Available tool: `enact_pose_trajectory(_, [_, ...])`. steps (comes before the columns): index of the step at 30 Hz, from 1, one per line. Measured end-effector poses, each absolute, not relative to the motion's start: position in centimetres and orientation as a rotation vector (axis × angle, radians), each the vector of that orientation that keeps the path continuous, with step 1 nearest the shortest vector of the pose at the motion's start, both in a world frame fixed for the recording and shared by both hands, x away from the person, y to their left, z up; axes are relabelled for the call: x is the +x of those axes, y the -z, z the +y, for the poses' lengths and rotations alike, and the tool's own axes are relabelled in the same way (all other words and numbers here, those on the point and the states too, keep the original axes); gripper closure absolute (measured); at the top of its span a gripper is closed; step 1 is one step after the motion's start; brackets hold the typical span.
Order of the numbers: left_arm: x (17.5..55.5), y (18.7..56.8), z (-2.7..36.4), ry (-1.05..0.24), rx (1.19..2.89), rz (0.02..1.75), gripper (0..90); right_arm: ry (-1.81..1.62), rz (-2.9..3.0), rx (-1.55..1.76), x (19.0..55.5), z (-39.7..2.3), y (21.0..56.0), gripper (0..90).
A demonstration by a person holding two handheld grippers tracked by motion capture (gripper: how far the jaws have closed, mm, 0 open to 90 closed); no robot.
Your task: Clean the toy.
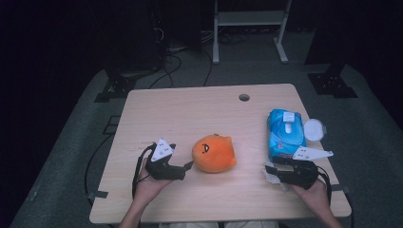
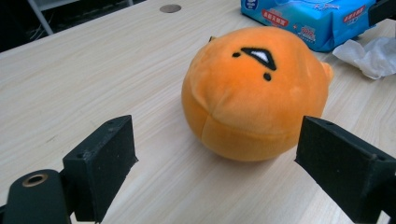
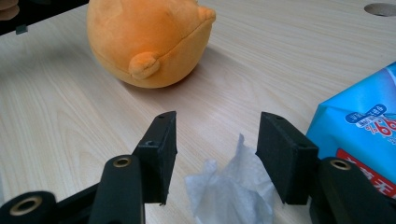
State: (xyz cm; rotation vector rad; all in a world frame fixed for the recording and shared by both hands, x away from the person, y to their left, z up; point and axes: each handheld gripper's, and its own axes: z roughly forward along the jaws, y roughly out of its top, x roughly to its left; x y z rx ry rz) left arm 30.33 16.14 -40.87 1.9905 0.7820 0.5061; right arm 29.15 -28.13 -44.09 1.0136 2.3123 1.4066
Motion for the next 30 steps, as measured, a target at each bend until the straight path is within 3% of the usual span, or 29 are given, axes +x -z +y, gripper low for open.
enact_pose_trajectory(19, [29.2,43.5,20.8,-0.512,1.948,0.951,9.8,-1.409,2.308,1.033,29.0,-27.9,44.8,40.4])
enact_pose_trajectory(30, [29.6,44.3,21.1,-0.540,1.977,0.970,9.7,-1.436,2.308,1.025,28.6,-27.7,45.0,39.5])
